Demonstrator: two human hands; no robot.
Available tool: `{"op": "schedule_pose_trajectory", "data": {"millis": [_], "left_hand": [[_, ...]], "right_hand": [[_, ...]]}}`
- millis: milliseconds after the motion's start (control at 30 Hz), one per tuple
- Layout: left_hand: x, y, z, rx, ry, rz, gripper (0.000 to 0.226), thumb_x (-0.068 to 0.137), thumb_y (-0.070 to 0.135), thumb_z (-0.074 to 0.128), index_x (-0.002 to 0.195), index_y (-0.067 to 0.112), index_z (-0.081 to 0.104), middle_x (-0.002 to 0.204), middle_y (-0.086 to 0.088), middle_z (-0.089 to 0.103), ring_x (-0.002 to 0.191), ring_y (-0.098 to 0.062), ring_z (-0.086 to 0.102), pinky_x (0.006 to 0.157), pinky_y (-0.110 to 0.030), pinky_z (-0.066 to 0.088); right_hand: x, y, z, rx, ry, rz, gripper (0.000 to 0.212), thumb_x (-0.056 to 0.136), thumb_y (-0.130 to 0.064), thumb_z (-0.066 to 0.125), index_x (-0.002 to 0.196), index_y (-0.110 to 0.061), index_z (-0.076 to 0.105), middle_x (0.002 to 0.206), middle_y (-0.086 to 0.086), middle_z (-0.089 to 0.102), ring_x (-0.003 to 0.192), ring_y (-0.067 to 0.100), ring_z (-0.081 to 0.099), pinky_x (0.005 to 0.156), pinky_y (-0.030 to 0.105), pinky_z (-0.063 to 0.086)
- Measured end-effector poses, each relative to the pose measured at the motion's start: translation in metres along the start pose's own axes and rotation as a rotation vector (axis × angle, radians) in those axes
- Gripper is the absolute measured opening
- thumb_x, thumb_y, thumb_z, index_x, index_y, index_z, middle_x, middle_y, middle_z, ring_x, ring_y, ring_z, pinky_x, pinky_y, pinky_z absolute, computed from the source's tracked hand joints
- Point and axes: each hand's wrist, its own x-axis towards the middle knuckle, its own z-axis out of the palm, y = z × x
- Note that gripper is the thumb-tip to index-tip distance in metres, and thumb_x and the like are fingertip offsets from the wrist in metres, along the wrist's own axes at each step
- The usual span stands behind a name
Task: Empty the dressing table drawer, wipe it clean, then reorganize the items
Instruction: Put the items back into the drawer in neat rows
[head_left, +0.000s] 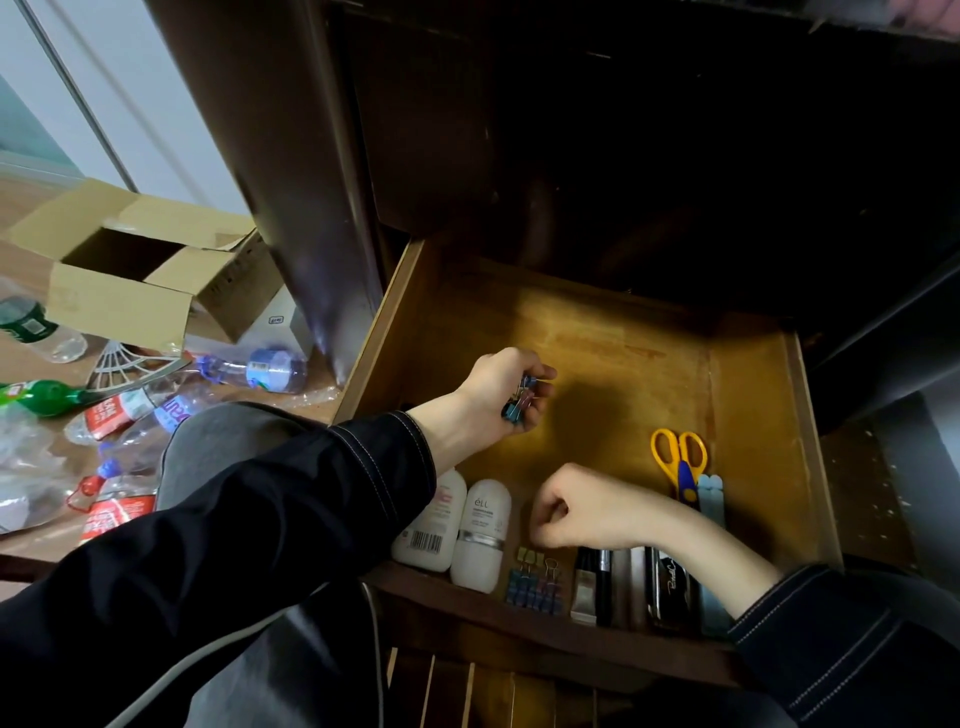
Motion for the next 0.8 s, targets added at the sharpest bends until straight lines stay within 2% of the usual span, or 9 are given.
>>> {"op": "schedule_pose_trajectory", "data": {"millis": [67,167,300,467,667,733,800], "left_hand": [[0.000,0.000,0.000,0.008,0.000,0.007,0.014,0.094,0.008,0.047,0.091,0.006,0.060,0.077,-0.008,0.056,0.057,-0.015,0.047,0.043,-0.018,0.038],[0.000,0.000,0.000,0.011,-0.004,0.010,0.014,0.094,0.008,0.047,0.091,0.006,0.060,0.078,-0.008,0.056,0.058,-0.015,0.047,0.044,-0.019,0.039],[0.001,-0.002,-0.001,0.000,-0.018,-0.006,0.013,0.093,0.008,0.048,0.091,0.006,0.061,0.077,-0.008,0.057,0.059,-0.015,0.048,0.046,-0.020,0.039],[0.002,-0.003,-0.003,-0.011,-0.035,-0.022,0.013,0.094,0.010,0.048,0.095,0.007,0.060,0.078,-0.007,0.057,0.060,-0.014,0.049,0.045,-0.020,0.041],[0.002,-0.003,-0.003,-0.022,-0.046,-0.067,0.018,0.095,0.015,0.044,0.096,0.007,0.060,0.078,-0.008,0.060,0.060,-0.016,0.052,0.048,-0.021,0.042],[0.001,-0.003,-0.002,-0.033,-0.050,-0.085,0.022,0.097,0.017,0.040,0.099,0.007,0.060,0.081,-0.010,0.061,0.060,-0.017,0.054,0.047,-0.021,0.043],[0.001,-0.003,-0.002,-0.037,-0.048,-0.095,0.024,0.096,0.016,0.038,0.102,0.006,0.059,0.083,-0.012,0.062,0.061,-0.018,0.054,0.047,-0.021,0.042]], "right_hand": [[0.000,0.000,0.000,-0.001,-0.001,-0.011,0.016,0.087,-0.025,0.069,0.090,-0.012,0.077,0.084,0.003,0.073,0.064,0.003,0.053,0.060,0.028,0.042],[0.001,0.000,0.002,0.004,-0.002,-0.036,0.016,0.087,-0.024,0.069,0.089,-0.010,0.077,0.077,0.001,0.069,0.058,-0.001,0.048,0.056,0.024,0.039],[0.002,0.003,0.005,0.012,-0.027,-0.021,0.015,0.087,-0.026,0.070,0.088,-0.012,0.076,0.081,0.006,0.071,0.063,0.006,0.052,0.061,0.030,0.042],[0.001,0.003,0.006,0.015,-0.039,-0.021,0.015,0.087,-0.027,0.070,0.089,-0.014,0.076,0.071,-0.006,0.063,0.058,0.003,0.049,0.058,0.029,0.040],[0.001,0.001,0.004,0.050,-0.060,0.044,0.022,0.090,-0.028,0.066,0.091,-0.008,0.074,0.071,0.000,0.068,0.061,0.009,0.057,0.060,0.031,0.045],[0.000,0.003,-0.002,0.078,0.015,0.088,0.020,0.092,-0.025,0.064,0.090,-0.008,0.073,0.063,-0.004,0.065,0.060,0.010,0.057,0.061,0.031,0.045],[-0.001,0.004,-0.013,0.147,0.199,0.128,0.017,0.094,-0.023,0.063,0.081,-0.015,0.071,0.057,-0.007,0.062,0.058,0.009,0.056,0.062,0.032,0.046]]}}
